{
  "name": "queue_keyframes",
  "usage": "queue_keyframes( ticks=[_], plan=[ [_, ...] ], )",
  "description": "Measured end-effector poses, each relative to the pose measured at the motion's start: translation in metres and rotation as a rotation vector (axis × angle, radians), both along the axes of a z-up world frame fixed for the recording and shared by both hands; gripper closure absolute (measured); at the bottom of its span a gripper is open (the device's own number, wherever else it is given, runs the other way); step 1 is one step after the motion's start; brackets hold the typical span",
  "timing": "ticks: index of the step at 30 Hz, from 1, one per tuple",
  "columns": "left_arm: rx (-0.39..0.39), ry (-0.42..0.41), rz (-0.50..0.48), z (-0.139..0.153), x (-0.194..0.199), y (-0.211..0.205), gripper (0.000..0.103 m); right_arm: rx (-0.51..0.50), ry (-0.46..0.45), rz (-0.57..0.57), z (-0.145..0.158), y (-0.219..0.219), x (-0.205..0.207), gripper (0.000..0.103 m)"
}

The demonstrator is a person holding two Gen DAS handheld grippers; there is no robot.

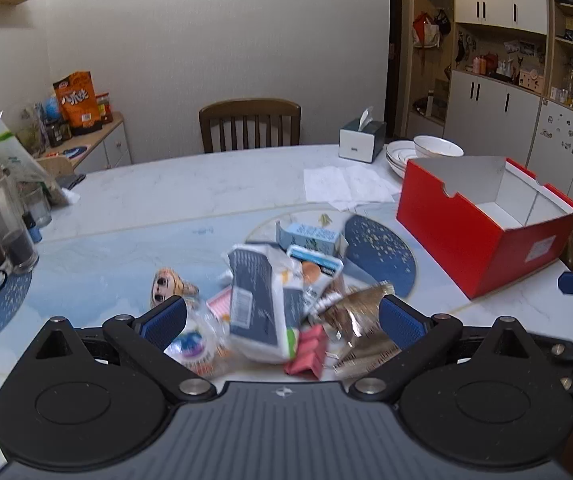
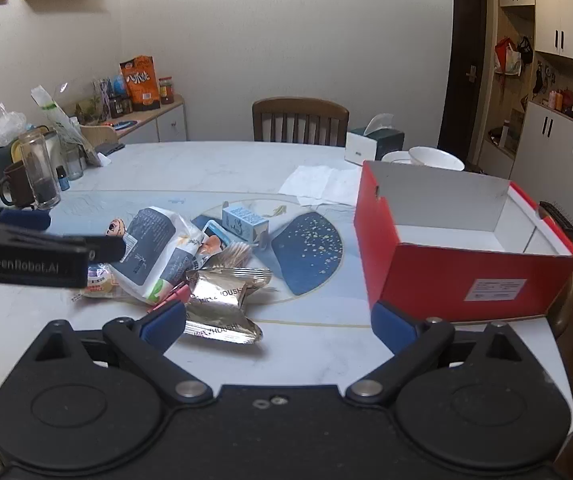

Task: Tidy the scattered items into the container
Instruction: 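Grasp the blue-white snack bag with left tool while right tool grasps gold foil packet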

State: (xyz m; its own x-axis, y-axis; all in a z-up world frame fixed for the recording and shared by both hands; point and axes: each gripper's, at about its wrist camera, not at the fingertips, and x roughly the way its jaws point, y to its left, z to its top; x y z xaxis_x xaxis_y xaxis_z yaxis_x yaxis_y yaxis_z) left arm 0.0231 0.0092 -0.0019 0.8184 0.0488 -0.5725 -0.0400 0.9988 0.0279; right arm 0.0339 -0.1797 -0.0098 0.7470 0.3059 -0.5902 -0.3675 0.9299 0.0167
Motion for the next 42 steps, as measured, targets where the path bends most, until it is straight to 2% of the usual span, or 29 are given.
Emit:
queue_keyframes(
  ticks=[7, 14, 18, 25, 33, 37, 42],
  plan=[
    [0.018, 0.013, -0.062, -0.008, 0.03, 0.015, 0.0, -0.006, 0.015, -0.02, -0.015, 0.023, 0.02, 0.002],
    [0.022, 0.058, -0.095, -0.024, 0.055, 0.03, 0.0, -0.038, 0.064, -0.02, -0.031, 0.046, 0.04, 0.009],
    [-0.006, 0.103, -0.104, -0.036, 0.072, 0.039, 0.0, -0.053, 0.097, -0.031, -0.039, 0.057, 0.052, 0.013],
    [-0.031, 0.166, -0.122, -0.043, 0.098, 0.047, 0.001, -0.013, 0.149, -0.053, -0.039, 0.069, 0.076, 0.017],
    [-0.044, 0.202, -0.134, -0.051, 0.109, 0.055, 0.001, -0.025, 0.22, -0.061, -0.05, 0.085, 0.093, 0.022],
    [-0.06, 0.229, -0.156, -0.055, 0.115, 0.058, 0.01, -0.017, 0.263, -0.077, -0.056, 0.087, 0.1, 0.026],
    [-0.08, 0.265, -0.184, -0.06, 0.12, 0.061, 0.029, -0.005, 0.31, -0.093, -0.061, 0.089, 0.105, 0.032]
  ],
)
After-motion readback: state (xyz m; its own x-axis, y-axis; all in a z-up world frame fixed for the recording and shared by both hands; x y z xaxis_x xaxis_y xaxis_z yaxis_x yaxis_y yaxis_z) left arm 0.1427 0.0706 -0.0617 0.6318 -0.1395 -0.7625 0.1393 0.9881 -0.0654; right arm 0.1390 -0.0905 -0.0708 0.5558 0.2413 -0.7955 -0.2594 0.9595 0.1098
